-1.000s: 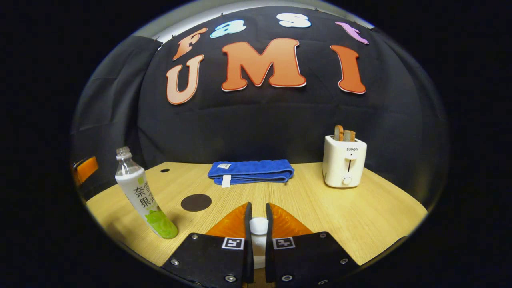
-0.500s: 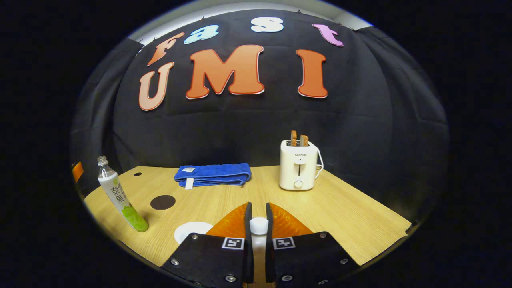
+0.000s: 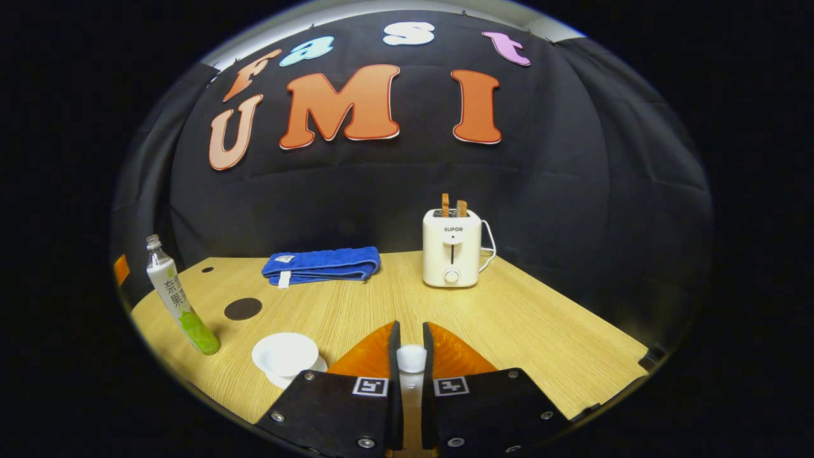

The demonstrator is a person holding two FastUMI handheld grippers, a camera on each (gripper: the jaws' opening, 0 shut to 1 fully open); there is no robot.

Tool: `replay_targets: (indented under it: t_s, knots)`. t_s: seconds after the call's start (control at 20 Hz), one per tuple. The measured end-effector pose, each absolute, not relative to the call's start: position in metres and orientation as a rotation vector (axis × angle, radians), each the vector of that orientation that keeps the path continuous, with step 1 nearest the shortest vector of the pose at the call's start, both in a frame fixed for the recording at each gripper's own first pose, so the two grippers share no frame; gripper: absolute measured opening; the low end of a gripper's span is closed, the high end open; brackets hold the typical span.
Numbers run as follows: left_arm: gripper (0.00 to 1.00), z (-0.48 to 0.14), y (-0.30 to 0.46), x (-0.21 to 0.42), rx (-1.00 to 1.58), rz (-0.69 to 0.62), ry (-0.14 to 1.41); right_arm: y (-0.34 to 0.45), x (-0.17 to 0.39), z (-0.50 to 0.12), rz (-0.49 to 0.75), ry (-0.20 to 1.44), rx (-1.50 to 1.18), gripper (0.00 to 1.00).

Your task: Open the teacup lid with one hand, grasp the water bottle and pour water into the teacup with the other hand; after pouring, place the water bottle on the coaster and then close the teacup lid.

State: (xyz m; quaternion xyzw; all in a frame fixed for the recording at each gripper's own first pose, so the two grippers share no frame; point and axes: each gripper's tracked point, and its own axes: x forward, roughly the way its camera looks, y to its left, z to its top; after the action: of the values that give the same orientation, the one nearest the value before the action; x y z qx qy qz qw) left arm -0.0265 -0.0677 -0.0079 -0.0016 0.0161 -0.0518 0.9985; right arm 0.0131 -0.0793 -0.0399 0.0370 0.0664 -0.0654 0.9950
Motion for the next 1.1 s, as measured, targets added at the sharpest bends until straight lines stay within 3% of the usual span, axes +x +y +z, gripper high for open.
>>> replay_targets:
  t_s: [1.1]
  knots:
    - [0.98,-0.102,-0.117,0.041,0.018,-0.163,0.185,-0.096,0.013,-0.059,-0.136,0.178,0.114,0.12]
